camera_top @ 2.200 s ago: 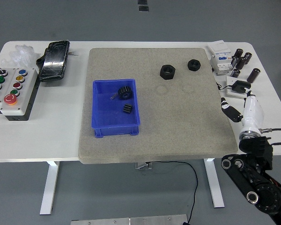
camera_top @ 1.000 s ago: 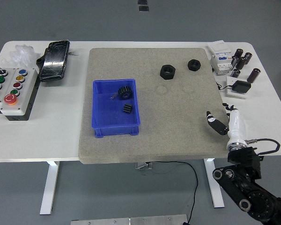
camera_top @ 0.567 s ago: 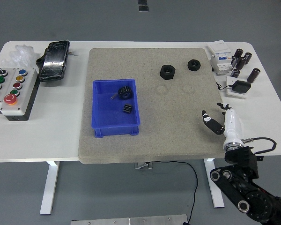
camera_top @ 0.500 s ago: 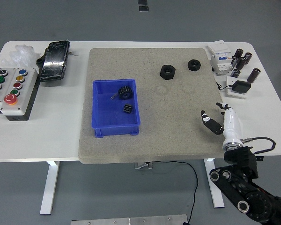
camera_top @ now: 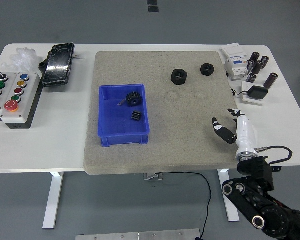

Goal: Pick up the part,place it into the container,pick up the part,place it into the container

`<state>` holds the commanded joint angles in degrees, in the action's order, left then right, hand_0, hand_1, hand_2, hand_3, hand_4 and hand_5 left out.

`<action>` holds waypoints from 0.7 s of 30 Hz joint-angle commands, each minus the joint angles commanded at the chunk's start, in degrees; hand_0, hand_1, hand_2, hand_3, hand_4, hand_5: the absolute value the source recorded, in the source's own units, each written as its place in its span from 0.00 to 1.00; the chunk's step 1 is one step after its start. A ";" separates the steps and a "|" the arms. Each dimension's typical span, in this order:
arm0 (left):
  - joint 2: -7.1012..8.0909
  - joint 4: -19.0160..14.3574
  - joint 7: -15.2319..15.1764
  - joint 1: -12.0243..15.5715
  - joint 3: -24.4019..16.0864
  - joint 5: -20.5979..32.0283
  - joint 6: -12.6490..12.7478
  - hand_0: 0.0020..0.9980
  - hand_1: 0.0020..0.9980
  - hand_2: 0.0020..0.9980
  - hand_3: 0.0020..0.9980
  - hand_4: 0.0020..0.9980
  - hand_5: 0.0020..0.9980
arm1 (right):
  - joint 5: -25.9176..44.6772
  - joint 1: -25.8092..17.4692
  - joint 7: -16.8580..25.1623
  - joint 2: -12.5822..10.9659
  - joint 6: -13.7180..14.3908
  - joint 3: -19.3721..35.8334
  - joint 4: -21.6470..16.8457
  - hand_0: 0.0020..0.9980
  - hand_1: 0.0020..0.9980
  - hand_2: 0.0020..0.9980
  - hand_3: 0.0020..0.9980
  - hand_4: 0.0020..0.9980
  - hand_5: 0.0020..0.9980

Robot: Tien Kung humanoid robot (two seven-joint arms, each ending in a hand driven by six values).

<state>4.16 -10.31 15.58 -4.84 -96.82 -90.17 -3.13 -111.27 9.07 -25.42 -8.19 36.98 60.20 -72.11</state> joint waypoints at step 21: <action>0.02 0.00 -3.48 0.05 1.90 2.29 -0.31 0.66 0.57 0.55 0.64 0.62 0.49 | -4.10 -1.65 -5.05 0.59 0.00 1.88 1.34 0.67 0.77 0.81 0.81 0.74 0.47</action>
<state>4.17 -10.31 12.10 -4.79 -94.91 -87.88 -3.44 -115.37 7.42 -30.47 -7.59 36.98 62.08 -70.77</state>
